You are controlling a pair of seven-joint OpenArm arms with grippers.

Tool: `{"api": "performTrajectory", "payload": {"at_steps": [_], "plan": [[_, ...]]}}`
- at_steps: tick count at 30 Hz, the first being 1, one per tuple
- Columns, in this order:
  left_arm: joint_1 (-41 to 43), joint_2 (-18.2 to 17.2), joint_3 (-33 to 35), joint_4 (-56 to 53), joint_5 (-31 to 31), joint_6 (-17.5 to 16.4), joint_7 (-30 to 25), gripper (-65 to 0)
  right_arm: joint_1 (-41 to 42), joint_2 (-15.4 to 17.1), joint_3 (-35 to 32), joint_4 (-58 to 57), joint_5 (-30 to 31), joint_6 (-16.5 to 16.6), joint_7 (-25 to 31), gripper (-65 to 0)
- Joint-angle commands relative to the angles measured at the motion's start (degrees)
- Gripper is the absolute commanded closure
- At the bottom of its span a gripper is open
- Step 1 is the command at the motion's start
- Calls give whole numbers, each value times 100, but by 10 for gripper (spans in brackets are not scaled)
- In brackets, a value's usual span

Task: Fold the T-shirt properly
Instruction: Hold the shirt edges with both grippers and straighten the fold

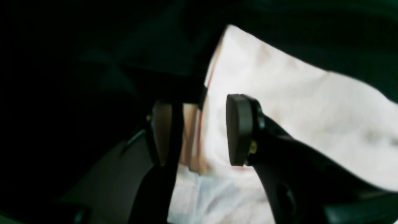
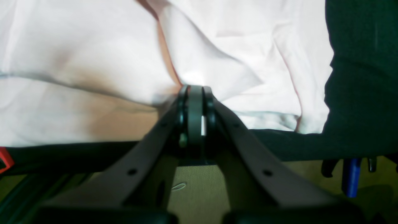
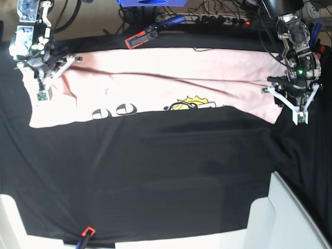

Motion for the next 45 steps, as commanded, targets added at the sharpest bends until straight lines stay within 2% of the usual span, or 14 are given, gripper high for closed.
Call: {"api": "performTrajectory", "payload": {"at_steps": [1, 7, 19, 30, 32, 33, 35, 38, 40, 45], "plan": [[-89, -85, -115, 115, -43, 49, -132, -289, 17, 36, 8, 113, 0, -20, 76, -3], [-344, -58, -458, 273, -34, 49, -106, -296, 8, 36, 8, 105, 0, -20, 76, -3], [-1442, -85, -431, -1740, 1, 49, -123, -289, -18, 36, 8, 113, 0, -3, 76, -3], [-2014, -93, -414, -2716, 10, 49, -141, -287, -27, 44, 8, 113, 0, 6, 76, -3], [-2049, -146, -405, -2848, 10, 49, -317, -284, -27, 53, 8, 113, 0, 6, 76, -3], [-2049, -173, -405, -2944, 10, 49, -475, -275, -27, 53, 8, 113, 0, 6, 76, -3], [-2067, -217, -405, -3226, 10, 49, -651, -218, -27, 53, 8, 113, 0, 6, 76, -3], [-2084, -269, -405, -3533, 10, 49, -818, -77, -27, 62, 8, 113, 0, 6, 76, -3], [-2084, -278, -405, -3560, 10, 49, -950, -8, -18, 62, 8, 113, 0, 6, 76, -3], [-2084, -304, -458, -3384, -34, 49, -967, 0, -9, 53, 8, 113, 0, 6, 76, -3]]}}
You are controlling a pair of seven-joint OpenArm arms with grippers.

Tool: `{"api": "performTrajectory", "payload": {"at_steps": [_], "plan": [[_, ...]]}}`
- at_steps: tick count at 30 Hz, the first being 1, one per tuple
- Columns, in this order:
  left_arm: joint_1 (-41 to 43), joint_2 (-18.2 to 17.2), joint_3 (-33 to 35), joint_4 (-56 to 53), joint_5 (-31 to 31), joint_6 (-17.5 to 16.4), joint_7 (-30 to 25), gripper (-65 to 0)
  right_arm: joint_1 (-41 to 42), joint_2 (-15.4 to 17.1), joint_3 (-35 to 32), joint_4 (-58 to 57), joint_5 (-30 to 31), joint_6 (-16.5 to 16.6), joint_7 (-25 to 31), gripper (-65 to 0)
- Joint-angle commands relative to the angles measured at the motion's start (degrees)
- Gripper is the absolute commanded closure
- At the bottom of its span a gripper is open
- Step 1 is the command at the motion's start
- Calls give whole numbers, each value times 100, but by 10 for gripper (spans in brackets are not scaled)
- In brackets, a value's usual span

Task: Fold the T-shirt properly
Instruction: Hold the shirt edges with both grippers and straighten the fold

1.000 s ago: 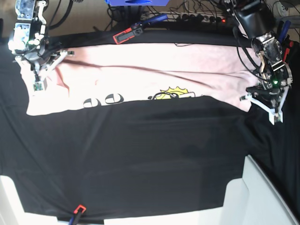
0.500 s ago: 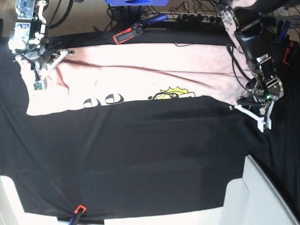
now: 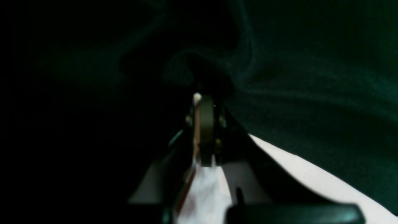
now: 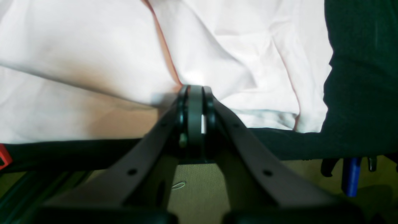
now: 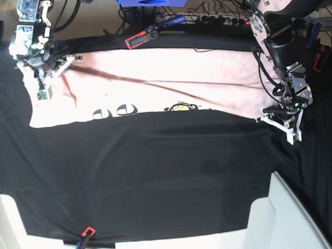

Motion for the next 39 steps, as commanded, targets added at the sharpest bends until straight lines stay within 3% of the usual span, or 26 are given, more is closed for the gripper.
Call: {"api": "performTrajectory", "payload": {"at_steps": [1, 9, 18, 23, 32, 39], "plan": [[-34, -99, 2, 217, 77, 71, 82, 0, 24, 44, 8, 113, 0, -9, 76, -3], [19, -73, -16, 1210, 77, 62, 548, 0, 24, 44, 8, 113, 0, -9, 76, -3], [-34, -81, 46, 1702, 77, 53, 557, 0, 24, 44, 8, 113, 0, -9, 76, -3], [-271, -108, 503, 1702, 104, 53, 557, 0, 32, 36, 8, 113, 0, -9, 76, -3], [-412, -134, 661, 2168, 77, 53, 557, 0, 50, 36, 8, 113, 0, -9, 68, -3], [-192, -134, 1109, 3039, 77, 45, 566, 0, 59, 27, 8, 113, 0, -36, 68, -3]]}}
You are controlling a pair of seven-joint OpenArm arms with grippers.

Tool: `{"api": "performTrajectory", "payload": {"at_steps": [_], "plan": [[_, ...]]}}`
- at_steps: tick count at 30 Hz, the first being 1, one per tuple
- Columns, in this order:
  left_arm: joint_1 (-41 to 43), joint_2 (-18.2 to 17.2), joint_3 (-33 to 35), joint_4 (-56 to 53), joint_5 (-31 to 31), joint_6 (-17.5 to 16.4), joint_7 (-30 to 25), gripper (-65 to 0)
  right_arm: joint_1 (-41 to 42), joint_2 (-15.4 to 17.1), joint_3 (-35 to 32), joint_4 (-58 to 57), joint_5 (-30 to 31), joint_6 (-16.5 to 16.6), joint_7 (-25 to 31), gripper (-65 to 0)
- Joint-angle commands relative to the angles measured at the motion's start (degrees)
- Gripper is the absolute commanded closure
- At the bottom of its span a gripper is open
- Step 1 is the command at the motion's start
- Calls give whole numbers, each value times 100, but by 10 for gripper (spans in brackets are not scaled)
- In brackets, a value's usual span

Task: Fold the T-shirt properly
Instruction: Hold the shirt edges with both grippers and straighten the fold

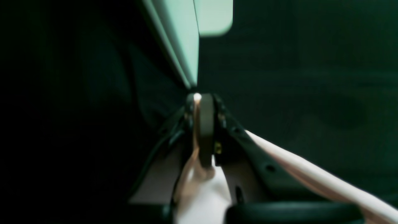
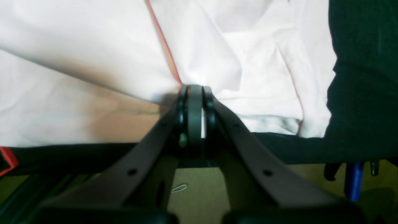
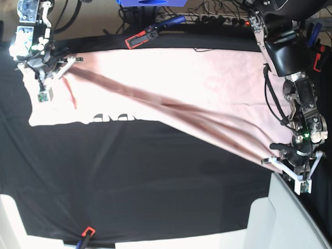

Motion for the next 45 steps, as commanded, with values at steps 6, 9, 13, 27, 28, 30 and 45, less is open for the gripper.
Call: {"api": "performTrajectory", "payload": {"at_steps": [6, 9, 13, 27, 28, 30, 45], "plan": [[385, -47, 52, 741, -10, 12, 266, 0, 4, 40, 17, 113, -42, -33, 63, -3], [719, -47, 17, 1048, -10, -305, 284, 0, -5, 31, 17, 113, -42, -33, 63, -3], [1168, -73, 17, 1356, 25, -366, 293, 0, -13, 31, 17, 113, -42, -33, 63, -3], [2636, -47, -344, 1936, 34, -375, 293, 0, -31, 31, 17, 113, -42, -33, 63, -3], [2697, -38, -388, 1971, 34, -375, 293, 0, -31, 31, 17, 113, -42, -33, 63, -3], [2759, -38, -441, 1989, 34, -366, 293, 0, -31, 31, 17, 113, -42, -25, 63, -3], [3462, -47, -634, 1980, 43, -366, 293, 0, -40, 31, 52, 105, -42, -33, 81, -3]]}}
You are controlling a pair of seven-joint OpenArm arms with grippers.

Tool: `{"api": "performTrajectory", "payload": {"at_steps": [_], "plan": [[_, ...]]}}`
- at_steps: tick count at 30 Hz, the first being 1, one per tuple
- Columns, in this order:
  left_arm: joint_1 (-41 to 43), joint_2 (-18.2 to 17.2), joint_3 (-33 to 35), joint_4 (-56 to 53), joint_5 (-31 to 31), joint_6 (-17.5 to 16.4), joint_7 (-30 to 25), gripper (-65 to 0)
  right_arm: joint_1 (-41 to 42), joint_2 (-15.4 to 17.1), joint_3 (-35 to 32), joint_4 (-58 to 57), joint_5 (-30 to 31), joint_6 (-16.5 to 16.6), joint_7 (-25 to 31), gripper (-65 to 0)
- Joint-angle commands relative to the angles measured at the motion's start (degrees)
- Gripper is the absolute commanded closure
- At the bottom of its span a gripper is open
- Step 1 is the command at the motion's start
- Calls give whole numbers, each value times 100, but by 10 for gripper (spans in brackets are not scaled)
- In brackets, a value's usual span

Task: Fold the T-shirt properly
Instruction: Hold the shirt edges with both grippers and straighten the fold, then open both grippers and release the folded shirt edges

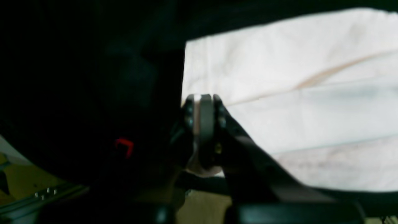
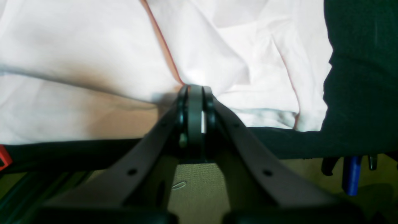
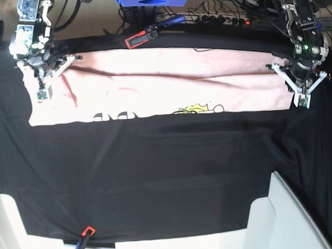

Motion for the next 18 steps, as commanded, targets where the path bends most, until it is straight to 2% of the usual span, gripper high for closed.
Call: {"api": "performTrajectory", "payload": {"at_steps": [1, 8, 15, 18], "plan": [[-20, -86, -31, 114, 14, 62, -99, 0, 8, 33, 37, 105, -3, -18, 94, -3], [139, -112, -31, -27, 14, 62, -99, 0, 17, 42, 37, 105, -3, -18, 112, -3], [121, -121, -31, -669, 23, 62, -151, 0, 17, 42, 37, 105, -3, -18, 120, -3], [112, -121, -31, -792, 23, 80, -459, 0, 17, 42, 37, 105, -3, -18, 120, -3]]}}
